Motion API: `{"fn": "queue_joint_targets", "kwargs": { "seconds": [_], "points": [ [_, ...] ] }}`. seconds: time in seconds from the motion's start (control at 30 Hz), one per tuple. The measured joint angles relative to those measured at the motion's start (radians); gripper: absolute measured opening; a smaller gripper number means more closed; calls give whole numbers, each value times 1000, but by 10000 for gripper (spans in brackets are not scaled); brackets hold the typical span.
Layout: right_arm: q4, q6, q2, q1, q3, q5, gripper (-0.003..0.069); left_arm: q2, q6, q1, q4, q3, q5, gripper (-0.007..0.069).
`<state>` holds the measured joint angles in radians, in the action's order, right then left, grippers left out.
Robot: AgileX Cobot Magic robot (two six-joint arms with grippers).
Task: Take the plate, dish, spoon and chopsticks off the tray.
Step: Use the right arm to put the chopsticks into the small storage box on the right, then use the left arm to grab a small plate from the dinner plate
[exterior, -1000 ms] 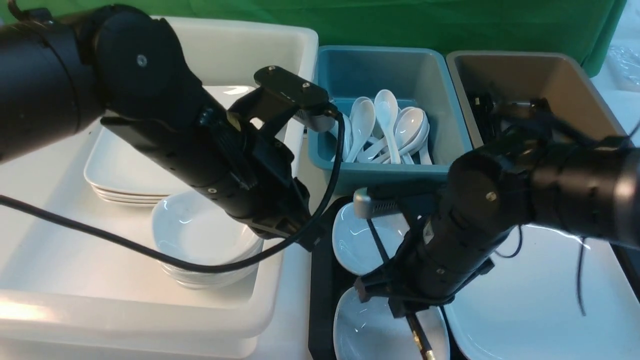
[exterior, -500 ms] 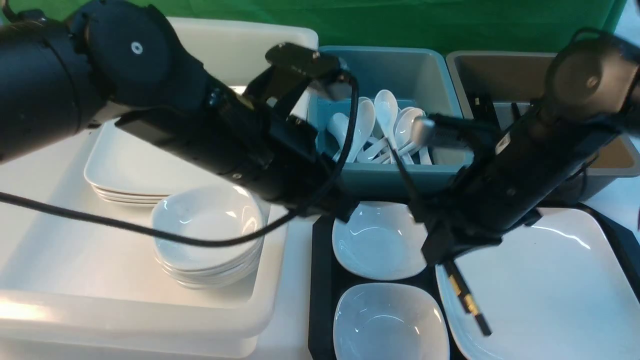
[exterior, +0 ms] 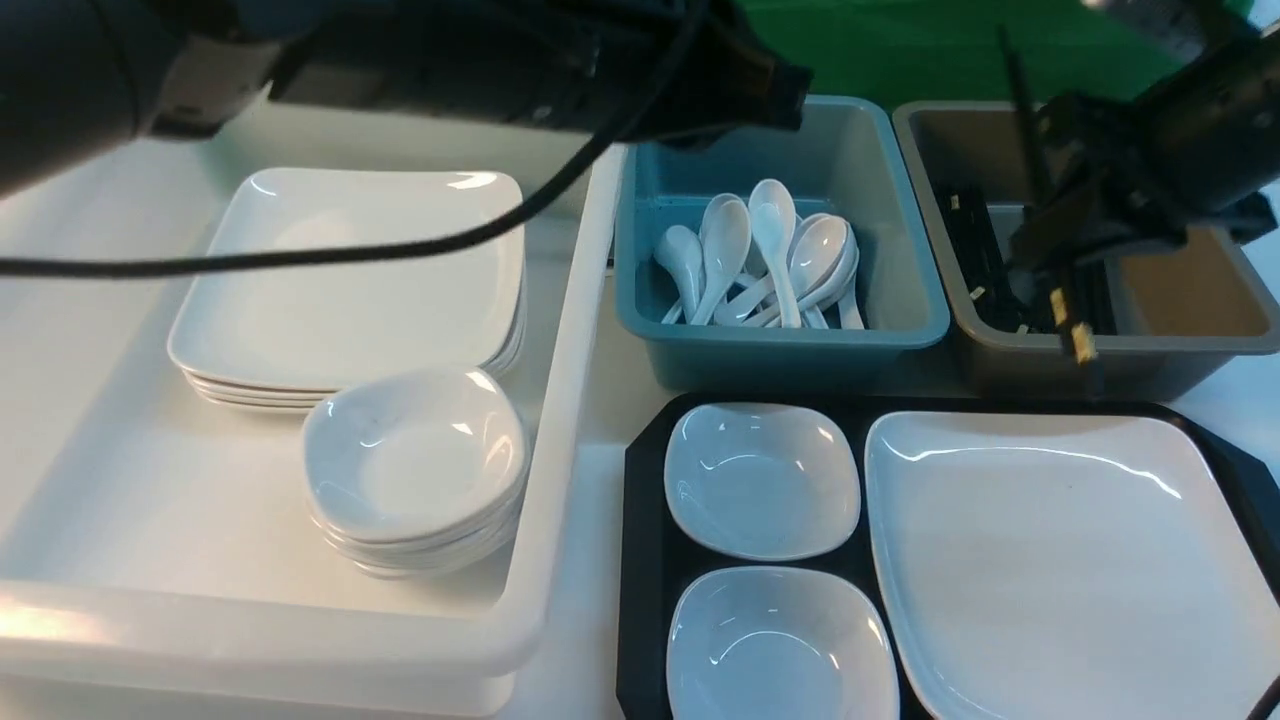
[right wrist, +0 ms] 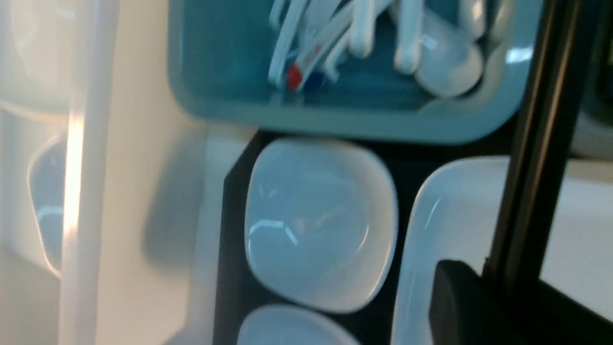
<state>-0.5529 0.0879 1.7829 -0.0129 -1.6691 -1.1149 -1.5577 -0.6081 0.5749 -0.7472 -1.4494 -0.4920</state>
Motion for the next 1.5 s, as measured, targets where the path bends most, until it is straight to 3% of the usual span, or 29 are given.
{"fn": "queue_joint_targets", "kwargs": {
  "seconds": [0.37,0.77,0.9,1.0,1.07,1.1,1.17,1.23,1.3,1.37,1.5],
  "points": [
    [-113,-32,326,-141,-291,-29,69,-177,209,105,256,-138,-45,2],
    [-112,-118,457,-164,-370,152,92,-213,222,105,269,-150,-1,2],
    [-94,-153,460,-164,-370,152,259,-213,222,105,275,-150,-42,2],
    [-91,-142,462,-163,-388,88,431,-213,222,105,279,-151,-100,2],
    [-84,-97,454,-162,-418,-7,456,-213,225,105,286,-152,-169,2],
    [-76,-88,447,-161,-424,-28,451,-213,230,105,289,-152,-195,2],
    [-29,-57,399,-160,-428,-47,358,-213,259,106,321,-152,-294,2],
    [12,-39,316,-157,-418,-48,200,-213,286,106,356,-152,-382,2],
    [27,-18,220,-154,-393,-48,91,-213,302,106,386,-152,-445,2],
    [35,35,79,-142,-334,-49,45,-217,328,106,406,-152,-520,2],
    [33,133,-169,-100,-183,-51,28,-240,347,121,437,-157,-587,2]
  ]
}}
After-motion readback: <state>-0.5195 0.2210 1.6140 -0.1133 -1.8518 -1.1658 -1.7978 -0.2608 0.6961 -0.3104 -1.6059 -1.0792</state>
